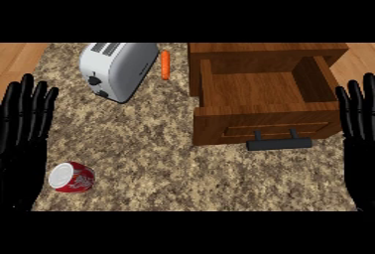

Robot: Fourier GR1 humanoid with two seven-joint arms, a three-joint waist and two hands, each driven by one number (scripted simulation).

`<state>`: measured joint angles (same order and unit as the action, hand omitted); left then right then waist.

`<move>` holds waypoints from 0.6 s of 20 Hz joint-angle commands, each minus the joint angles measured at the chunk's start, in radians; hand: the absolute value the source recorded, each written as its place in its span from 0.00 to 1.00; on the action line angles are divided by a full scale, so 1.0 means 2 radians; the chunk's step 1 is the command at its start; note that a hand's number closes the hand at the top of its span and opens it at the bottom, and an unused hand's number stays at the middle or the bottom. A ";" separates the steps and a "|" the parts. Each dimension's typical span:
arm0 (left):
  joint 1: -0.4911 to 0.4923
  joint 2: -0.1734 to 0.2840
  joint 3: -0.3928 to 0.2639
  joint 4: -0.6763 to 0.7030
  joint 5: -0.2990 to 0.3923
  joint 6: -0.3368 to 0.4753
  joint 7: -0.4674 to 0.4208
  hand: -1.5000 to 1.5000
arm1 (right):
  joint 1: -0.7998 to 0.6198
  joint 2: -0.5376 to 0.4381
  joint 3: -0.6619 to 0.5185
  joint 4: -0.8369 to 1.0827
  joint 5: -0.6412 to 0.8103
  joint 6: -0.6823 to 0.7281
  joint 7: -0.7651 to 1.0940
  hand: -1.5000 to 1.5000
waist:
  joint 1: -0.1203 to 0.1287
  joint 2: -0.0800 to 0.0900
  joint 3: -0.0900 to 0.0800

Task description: Pick up the can, place it into the drawer and close the drawer

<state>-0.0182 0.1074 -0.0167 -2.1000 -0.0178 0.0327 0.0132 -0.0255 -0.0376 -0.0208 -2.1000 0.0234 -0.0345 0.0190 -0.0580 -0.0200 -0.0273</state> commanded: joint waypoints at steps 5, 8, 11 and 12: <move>0.138 0.054 0.094 -0.056 0.148 -0.114 -0.056 0.00 | 0.005 -0.016 -0.019 0.003 -0.022 0.018 0.002 0.00 | 0.040 0.008 0.013; 0.171 0.044 0.115 0.009 0.141 -0.063 0.052 0.00 | 0.053 -0.010 -0.035 0.013 -0.019 -0.006 0.072 0.00 | 0.039 0.011 0.013; 0.201 0.074 0.167 -0.022 0.202 -0.088 0.082 0.00 | 0.048 -0.011 -0.025 0.007 -0.011 -0.010 0.109 0.00 | 0.039 0.008 0.013; 0.237 0.070 0.173 -0.051 0.213 -0.100 0.080 0.00 | 0.049 -0.009 -0.021 0.009 -0.002 -0.015 0.109 0.00 | 0.041 0.008 0.013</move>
<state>0.3347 0.2186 0.2443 -2.1499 0.3139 -0.1291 0.1073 0.0494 -0.0571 -0.0698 -2.0881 0.0037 -0.0501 0.1751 0.0197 -0.0028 -0.0024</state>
